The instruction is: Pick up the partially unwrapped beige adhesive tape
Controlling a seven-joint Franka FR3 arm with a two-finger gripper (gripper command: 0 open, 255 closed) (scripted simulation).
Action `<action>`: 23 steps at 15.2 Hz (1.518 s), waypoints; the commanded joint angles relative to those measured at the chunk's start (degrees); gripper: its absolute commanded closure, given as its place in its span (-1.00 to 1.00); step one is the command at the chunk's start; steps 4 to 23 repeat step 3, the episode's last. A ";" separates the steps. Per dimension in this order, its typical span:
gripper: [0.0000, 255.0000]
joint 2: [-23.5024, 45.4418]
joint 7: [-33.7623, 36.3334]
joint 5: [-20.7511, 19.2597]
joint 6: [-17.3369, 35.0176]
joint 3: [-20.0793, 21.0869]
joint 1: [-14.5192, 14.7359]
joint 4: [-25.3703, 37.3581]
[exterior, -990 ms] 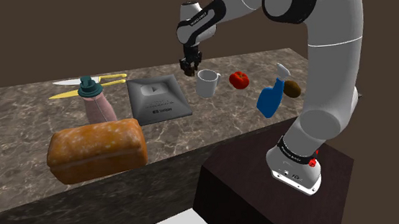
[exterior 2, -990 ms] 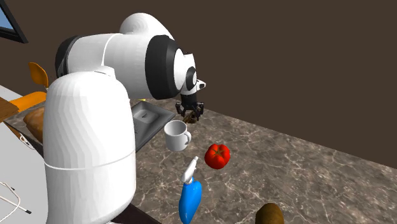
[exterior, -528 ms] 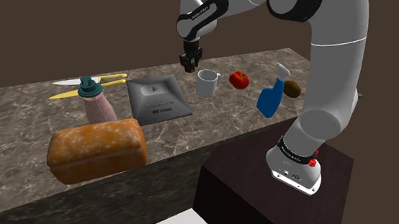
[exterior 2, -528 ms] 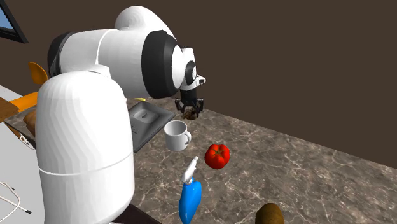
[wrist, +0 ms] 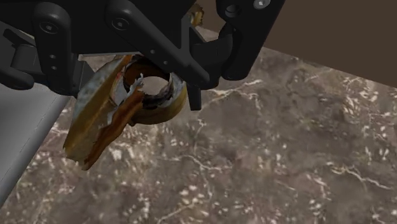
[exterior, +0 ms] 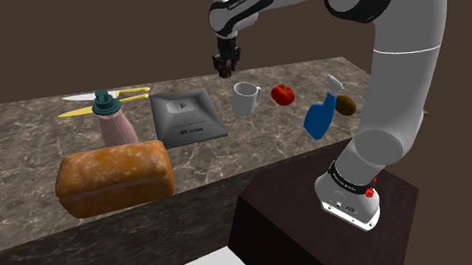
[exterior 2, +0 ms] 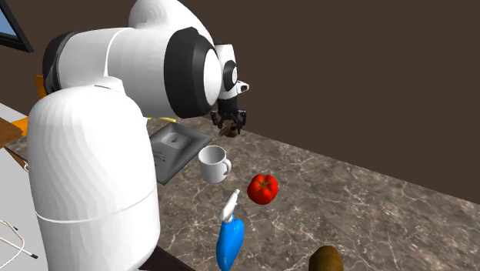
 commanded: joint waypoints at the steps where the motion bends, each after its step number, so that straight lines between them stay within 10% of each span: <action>1: 1.00 -0.83 -0.08 -0.03 -1.29 -0.03 0.01 0.45; 23: 1.00 -0.88 -0.09 -0.04 -1.39 -0.03 0.01 0.50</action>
